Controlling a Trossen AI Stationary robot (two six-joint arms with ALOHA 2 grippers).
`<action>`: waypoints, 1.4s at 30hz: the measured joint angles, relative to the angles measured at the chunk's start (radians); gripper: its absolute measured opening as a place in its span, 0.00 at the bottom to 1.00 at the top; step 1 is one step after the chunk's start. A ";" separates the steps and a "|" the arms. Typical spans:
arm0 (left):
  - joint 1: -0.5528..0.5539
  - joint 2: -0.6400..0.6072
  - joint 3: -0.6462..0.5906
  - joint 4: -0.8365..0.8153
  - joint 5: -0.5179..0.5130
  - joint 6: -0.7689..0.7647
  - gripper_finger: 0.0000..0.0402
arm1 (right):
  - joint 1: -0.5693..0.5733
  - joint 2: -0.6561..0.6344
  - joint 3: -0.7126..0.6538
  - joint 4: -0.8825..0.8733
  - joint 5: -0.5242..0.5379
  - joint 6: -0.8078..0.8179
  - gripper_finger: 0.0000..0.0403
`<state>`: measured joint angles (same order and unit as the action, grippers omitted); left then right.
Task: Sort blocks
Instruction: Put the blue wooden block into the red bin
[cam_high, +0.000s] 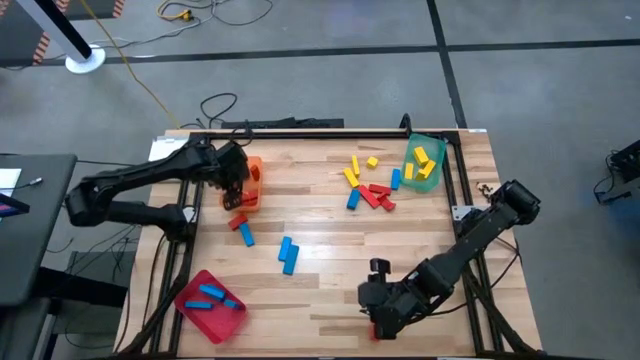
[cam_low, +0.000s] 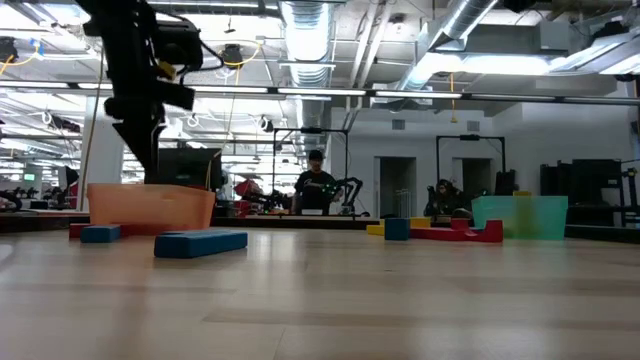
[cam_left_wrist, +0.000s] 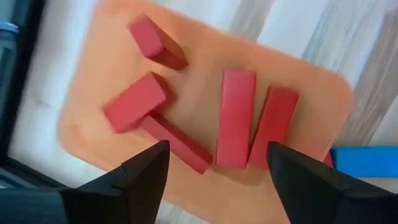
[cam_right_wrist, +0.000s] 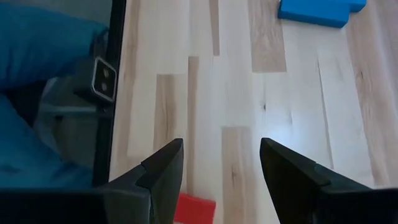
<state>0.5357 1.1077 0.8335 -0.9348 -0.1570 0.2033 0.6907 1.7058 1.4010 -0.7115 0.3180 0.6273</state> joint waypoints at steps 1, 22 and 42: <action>-0.005 -0.010 0.008 -0.001 0.000 -0.007 0.66 | 0.004 0.000 0.000 -0.010 0.000 -0.003 0.57; -0.565 -0.204 0.034 0.270 0.134 -0.181 0.66 | 0.101 0.000 0.000 -0.271 -0.006 0.205 0.57; -0.850 0.030 -0.151 0.816 0.121 -0.141 0.66 | 0.174 0.000 -0.015 -0.662 -0.034 1.188 0.57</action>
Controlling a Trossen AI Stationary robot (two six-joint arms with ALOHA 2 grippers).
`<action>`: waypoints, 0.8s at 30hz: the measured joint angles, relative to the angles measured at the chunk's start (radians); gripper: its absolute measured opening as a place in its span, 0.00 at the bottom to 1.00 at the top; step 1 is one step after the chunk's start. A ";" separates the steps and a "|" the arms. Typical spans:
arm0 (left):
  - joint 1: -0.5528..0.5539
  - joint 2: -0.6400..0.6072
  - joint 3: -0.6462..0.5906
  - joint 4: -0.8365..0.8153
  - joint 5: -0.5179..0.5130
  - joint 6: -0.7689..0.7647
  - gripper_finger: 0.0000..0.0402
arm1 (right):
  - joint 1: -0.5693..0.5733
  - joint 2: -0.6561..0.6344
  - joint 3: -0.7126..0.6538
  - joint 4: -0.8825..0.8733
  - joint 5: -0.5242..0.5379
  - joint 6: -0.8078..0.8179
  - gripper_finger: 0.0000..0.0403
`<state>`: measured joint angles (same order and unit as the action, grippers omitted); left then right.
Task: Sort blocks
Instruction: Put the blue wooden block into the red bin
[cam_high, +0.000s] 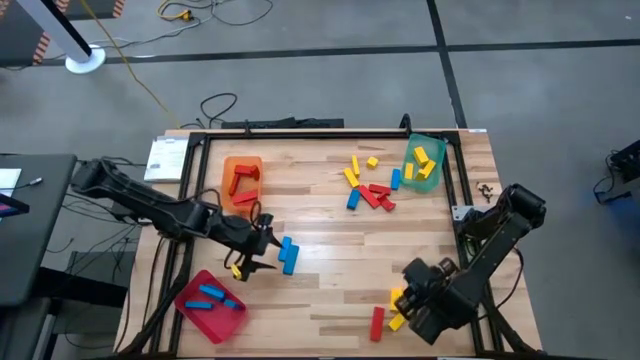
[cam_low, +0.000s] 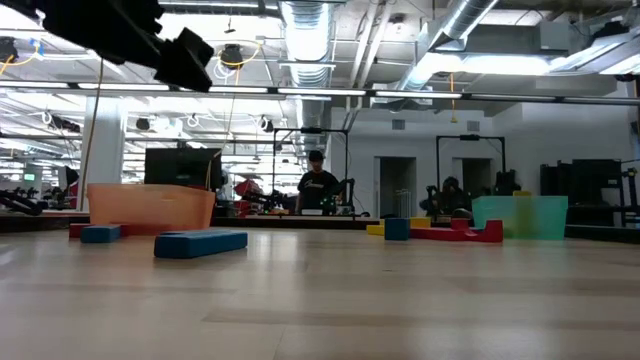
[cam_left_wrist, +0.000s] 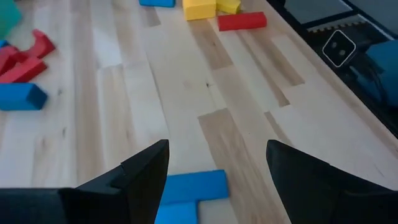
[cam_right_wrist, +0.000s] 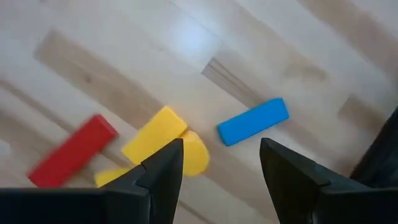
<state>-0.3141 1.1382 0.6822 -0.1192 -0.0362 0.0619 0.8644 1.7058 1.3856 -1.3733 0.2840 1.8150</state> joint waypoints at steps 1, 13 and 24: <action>-0.002 0.016 -0.002 0.014 0.000 0.006 0.66 | 0.000 0.000 -0.007 0.011 0.000 0.046 0.57; -0.042 0.170 -0.003 0.252 0.002 0.107 0.66 | -0.092 0.000 -0.130 0.123 -0.160 0.262 0.57; -0.089 0.225 -0.003 0.291 0.024 0.214 0.66 | -0.223 0.000 -0.235 0.162 -0.226 0.300 0.57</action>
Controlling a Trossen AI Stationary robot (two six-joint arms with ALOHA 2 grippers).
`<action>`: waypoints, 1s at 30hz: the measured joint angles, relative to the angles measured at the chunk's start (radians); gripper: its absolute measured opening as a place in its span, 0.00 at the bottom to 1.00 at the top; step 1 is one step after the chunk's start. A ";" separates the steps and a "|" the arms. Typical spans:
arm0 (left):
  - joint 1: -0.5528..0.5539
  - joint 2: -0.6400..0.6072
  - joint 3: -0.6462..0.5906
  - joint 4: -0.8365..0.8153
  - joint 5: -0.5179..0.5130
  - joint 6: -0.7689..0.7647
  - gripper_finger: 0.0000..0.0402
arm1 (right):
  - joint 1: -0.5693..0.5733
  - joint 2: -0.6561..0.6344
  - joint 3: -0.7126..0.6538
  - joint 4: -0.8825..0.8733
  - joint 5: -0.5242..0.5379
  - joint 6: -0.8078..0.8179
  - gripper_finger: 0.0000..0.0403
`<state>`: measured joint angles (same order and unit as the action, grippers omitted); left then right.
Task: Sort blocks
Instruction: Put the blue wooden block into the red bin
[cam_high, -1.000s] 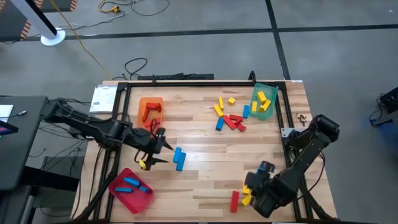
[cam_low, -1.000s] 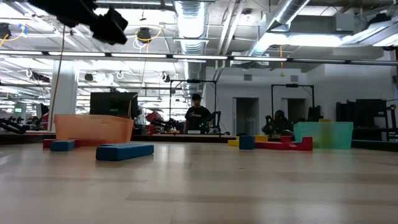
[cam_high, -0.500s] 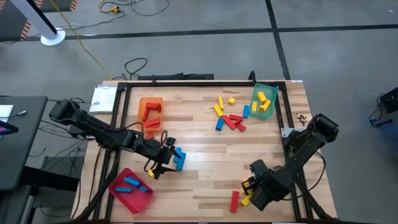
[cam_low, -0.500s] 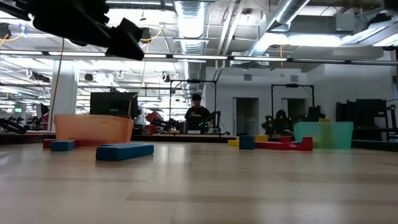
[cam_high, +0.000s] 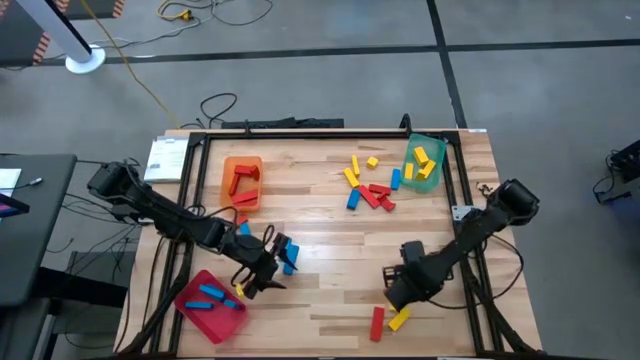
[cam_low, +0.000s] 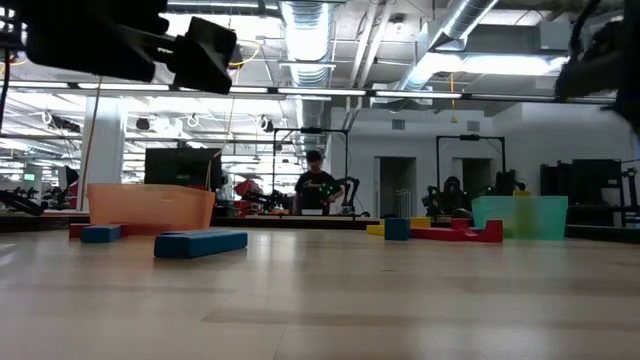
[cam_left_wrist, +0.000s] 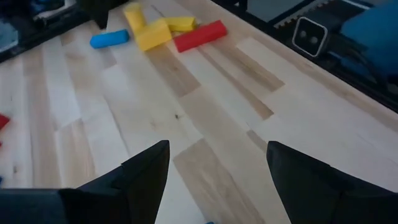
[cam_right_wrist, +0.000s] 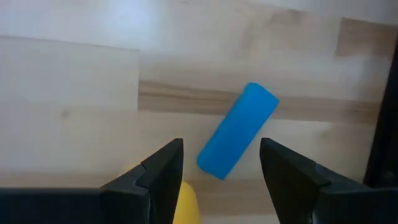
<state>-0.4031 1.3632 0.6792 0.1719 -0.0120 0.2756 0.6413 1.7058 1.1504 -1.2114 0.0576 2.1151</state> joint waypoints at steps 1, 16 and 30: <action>-0.003 0.000 0.000 0.004 0.000 0.006 0.66 | -0.009 0.000 -0.013 0.014 -0.010 0.000 0.57; -0.029 0.046 -0.002 0.007 0.029 0.052 0.66 | -0.009 -0.147 -0.241 0.167 -0.034 0.134 0.57; -0.029 0.045 -0.014 0.028 0.034 0.071 0.66 | -0.006 -0.145 -0.384 0.403 -0.031 0.139 0.57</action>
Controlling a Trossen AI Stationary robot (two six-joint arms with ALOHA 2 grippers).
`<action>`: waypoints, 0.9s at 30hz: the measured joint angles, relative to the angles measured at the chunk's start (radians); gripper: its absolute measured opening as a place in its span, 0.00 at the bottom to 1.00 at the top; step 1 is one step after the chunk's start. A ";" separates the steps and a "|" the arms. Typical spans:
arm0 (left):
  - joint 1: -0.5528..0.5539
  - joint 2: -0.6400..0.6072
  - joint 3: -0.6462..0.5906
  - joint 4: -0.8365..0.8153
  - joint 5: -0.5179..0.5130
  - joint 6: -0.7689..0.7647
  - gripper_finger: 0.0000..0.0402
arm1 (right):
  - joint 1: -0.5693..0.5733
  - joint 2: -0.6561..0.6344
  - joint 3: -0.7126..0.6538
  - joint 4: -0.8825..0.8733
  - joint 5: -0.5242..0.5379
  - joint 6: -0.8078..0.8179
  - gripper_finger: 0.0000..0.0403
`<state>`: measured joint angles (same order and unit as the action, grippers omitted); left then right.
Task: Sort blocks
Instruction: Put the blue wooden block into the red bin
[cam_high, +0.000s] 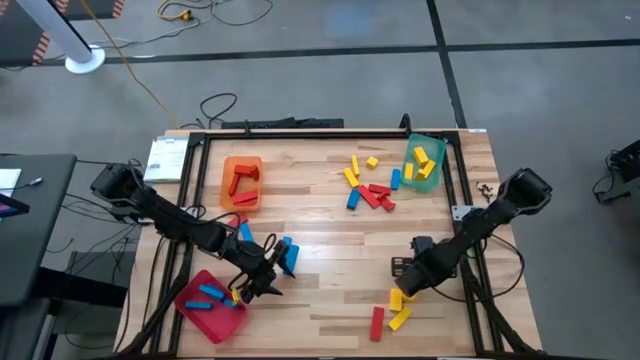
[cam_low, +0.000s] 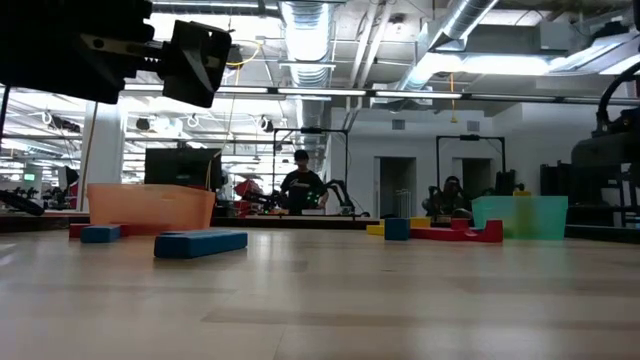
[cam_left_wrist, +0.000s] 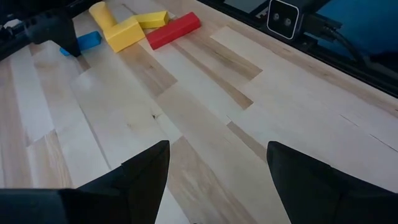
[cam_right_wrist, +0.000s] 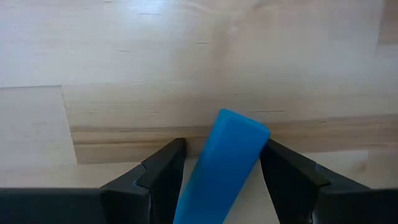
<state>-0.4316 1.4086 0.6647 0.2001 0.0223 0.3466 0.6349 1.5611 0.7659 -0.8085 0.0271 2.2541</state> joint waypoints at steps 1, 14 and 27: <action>0.000 0.000 0.000 0.000 0.000 0.000 0.66 | 0.000 0.003 0.000 0.000 0.002 -0.003 0.57; 0.001 0.000 0.000 0.051 -0.001 0.008 0.66 | 0.000 0.012 -0.002 0.007 0.074 -0.064 0.32; 0.033 0.000 0.000 0.053 -0.046 -0.011 0.66 | -0.038 0.018 0.066 -0.012 0.223 -0.256 0.26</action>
<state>-0.3991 1.4086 0.6647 0.2527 -0.0235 0.3353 0.5968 1.5791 0.8314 -0.8200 0.2505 1.9985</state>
